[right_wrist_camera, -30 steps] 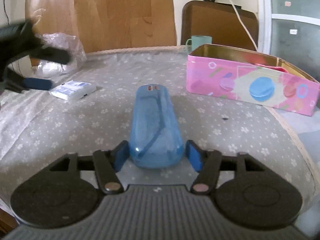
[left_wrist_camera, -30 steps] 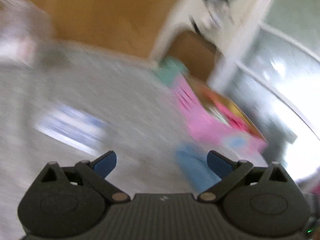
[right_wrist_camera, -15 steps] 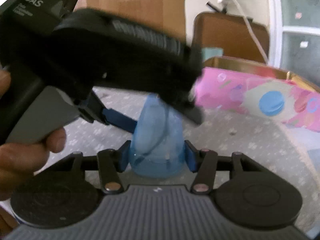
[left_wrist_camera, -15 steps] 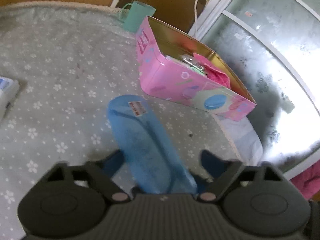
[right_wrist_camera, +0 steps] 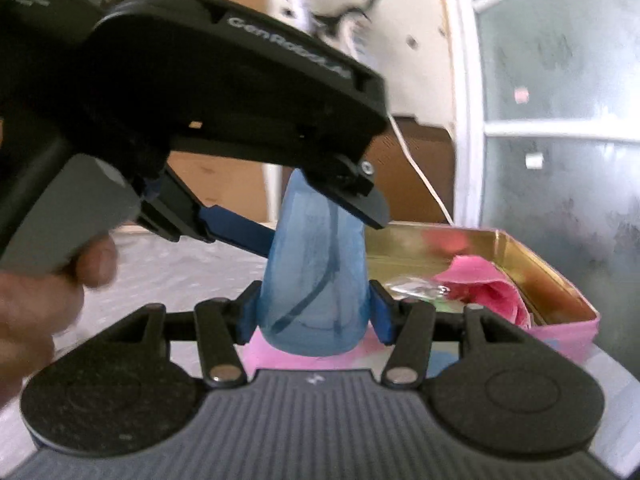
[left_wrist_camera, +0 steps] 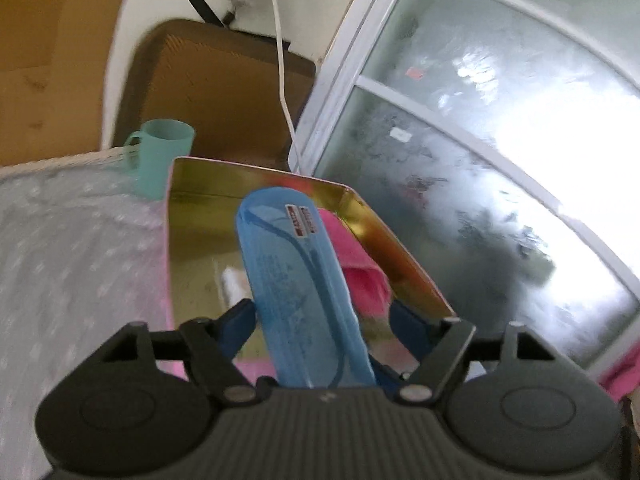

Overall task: Organize soft objects
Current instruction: 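Take the blue case with the left gripper and drop it into the tin while the right gripper releases, then reach for and grasp the white wipes pack with the right gripper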

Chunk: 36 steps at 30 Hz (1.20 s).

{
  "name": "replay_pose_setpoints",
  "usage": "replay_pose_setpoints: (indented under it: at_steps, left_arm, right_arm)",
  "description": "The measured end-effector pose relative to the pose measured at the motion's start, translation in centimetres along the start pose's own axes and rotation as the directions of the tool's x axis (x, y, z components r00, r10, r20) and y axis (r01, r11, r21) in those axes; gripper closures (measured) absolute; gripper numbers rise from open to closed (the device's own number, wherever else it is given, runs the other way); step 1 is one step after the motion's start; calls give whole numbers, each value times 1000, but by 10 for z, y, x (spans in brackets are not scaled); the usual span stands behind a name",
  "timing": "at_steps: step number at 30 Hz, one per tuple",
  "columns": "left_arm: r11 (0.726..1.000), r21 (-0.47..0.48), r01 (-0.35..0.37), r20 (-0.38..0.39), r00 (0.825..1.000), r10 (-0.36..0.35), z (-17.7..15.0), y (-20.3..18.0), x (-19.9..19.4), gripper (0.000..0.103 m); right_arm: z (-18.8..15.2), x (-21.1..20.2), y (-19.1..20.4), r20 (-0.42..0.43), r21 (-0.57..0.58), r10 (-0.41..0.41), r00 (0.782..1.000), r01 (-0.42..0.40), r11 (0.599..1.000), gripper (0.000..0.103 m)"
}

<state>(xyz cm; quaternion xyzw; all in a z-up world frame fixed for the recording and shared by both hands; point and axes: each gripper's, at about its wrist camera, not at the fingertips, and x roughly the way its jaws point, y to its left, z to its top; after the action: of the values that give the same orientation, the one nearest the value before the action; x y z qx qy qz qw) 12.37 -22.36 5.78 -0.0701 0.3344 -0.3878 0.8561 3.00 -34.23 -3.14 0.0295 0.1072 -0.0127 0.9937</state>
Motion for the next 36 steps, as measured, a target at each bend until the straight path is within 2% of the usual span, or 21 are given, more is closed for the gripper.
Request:
replay_pose_setpoints:
  at_steps: [2,4,6,9,13,17,21,24,26,27,29,33,36]
  left_arm:
    - [1000,-1,-17,-32,999,17,15,6,34,11]
    - [992,-2,-124,-25,992,124,27,16,62,11]
    - [983,-36,-179,-38,983,178,31,26,72,11]
    - [989,-86,-119,-6,993,119,25,35,63,10]
    - [987,-57,-150,-6,989,150,10,33,54,10]
    - [992,-64,-107,26,994,109,-3,35,24,11]
    - [998,-49,-50,86,995,54,-23,46,-34,10]
    - [997,-29,-78,101,992,81,-48,72,-79,9]
    - [991,-34,-127,111,985,130,-67,102,-113,8]
    - [985,-59,-162,119,979,168,-76,120,-131,7]
    - [959,-167,-230,142,957,254,-95,166,-171,7]
    - [872,-364,-327,136,908,397,-121,238,-219,7]
    - [851,-412,-326,132,903,409,-126,265,-226,7]
  right_arm:
    - [2,36,-10,-66,25,-47,997,49,998,44]
    - [-1,60,-17,-119,15,-82,990,85,996,35]
    - [-6,60,-26,-108,48,-109,988,115,992,31]
    - [-12,36,-25,-52,72,-98,994,101,992,31]
    - [-14,22,-11,-30,37,-96,995,98,995,31]
    - [-14,9,2,-5,35,-88,996,89,995,31]
    - [-21,-24,22,20,74,-39,999,38,997,30]
    - [-30,-31,48,-40,43,44,998,-42,998,25]
    - [-34,-30,70,-94,2,116,989,-117,993,25]
    - [-35,-29,82,-114,-11,160,981,-162,987,21]
    - [-38,-25,102,-144,-21,225,964,-231,973,16]
    - [-41,-8,143,-224,-51,310,924,-329,943,15]
    - [-37,14,172,-299,-51,361,884,-392,919,15]
